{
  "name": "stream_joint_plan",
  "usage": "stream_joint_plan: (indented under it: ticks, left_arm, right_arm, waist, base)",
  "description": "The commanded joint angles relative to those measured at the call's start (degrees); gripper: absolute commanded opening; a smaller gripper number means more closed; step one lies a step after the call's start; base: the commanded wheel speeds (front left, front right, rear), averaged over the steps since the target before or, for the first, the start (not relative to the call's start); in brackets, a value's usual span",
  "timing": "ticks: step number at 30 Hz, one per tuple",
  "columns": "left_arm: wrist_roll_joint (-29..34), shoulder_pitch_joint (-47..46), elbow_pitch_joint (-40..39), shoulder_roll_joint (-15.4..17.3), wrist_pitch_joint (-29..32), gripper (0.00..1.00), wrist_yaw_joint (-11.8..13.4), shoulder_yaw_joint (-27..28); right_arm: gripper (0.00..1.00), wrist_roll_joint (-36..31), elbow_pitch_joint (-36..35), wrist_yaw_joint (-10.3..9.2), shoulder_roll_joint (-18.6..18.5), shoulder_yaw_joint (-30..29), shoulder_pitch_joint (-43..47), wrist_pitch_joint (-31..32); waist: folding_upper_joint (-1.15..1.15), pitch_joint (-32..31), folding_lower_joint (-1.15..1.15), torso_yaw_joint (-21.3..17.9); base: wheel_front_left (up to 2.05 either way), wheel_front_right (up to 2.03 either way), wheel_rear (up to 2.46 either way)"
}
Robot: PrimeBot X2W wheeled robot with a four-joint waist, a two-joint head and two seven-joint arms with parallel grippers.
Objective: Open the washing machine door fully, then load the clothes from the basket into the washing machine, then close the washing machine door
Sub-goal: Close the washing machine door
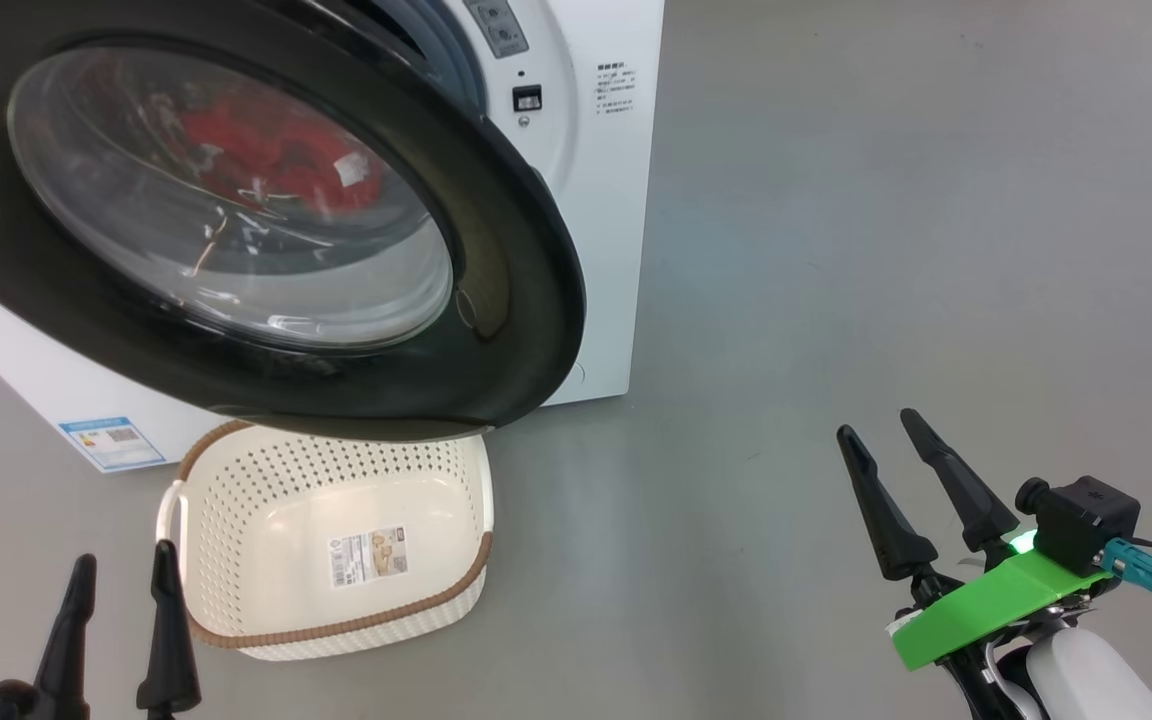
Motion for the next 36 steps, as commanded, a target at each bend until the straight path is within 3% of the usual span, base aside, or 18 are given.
stream_joint_plan:
  ticks: [1, 8, 9, 11, 13, 15, 26, 36]
  left_arm:
    - [0.6, -0.9, -1.2, 0.5, -0.5, 1.0, -0.5, 2.1]
    - [0.6, -0.8, -1.3, 0.3, -0.5, 1.0, -0.6, 2.0]
    - [0.5, -0.8, -1.5, 0.3, -0.5, 1.0, -0.6, 1.9]
    - [0.4, -0.8, -1.6, 0.4, -0.5, 1.0, -0.6, 1.7]
    - [0.3, -0.8, -1.8, 0.4, -0.5, 1.0, -0.6, 1.5]
    - [0.2, -0.8, -2.0, 0.5, -0.5, 1.0, -0.6, 1.3]
    - [-0.8, -2.2, -2.4, 1.4, -0.5, 1.0, -0.6, 0.4]
    - [-1.9, -4.2, -2.7, 2.0, -0.5, 1.0, -0.6, -0.5]
  right_arm:
    - [1.0, -0.6, -1.5, 0.09, -0.7, 0.9, -0.3, -0.3]
    - [0.98, -0.5, -1.6, 0.09, -0.9, 1.2, -0.2, -0.3]
    - [0.84, -0.5, -1.7, 0.09, -0.9, 1.3, -0.3, -0.3]
    - [0.48, -0.5, -1.8, 0.09, -1.0, 1.4, -0.4, -0.3]
    - [0.33, -0.4, -2.3, 0.09, -0.8, 1.4, -0.8, -0.3]
    - [0.0, -0.5, -3.1, 0.09, -0.7, 1.6, -1.4, -0.3]
    - [0.0, -1.4, -8.5, 0.09, -0.7, 4.3, -6.8, -0.3]
    - [0.0, -1.7, -8.2, 0.09, -2.6, 9.9, -13.5, -0.3]
  waist:
    - [0.0, 0.0, 0.0, 0.0]
    - [0.0, -0.1, 0.0, 0.1]
    - [0.0, -0.1, 0.0, 0.1]
    - [0.0, 0.0, 0.0, 0.2]
    - [0.0, 0.2, 0.0, 0.4]
    - [0.0, 0.5, 0.0, 0.5]
    - [0.0, 3.5, 0.0, 3.4]
    - [0.0, 7.3, 0.0, 7.8]
  base:
    - [0.0, 0.0, 0.0]
    - [0.0, 0.0, 0.0]
    - [0.0, 0.0, 0.0]
    - [0.0, 0.0, 0.0]
    - [0.0, 0.0, 0.0]
    - [0.0, 0.0, 0.0]
    - [0.0, 0.0, 0.0]
    - [0.0, 0.0, 0.0]
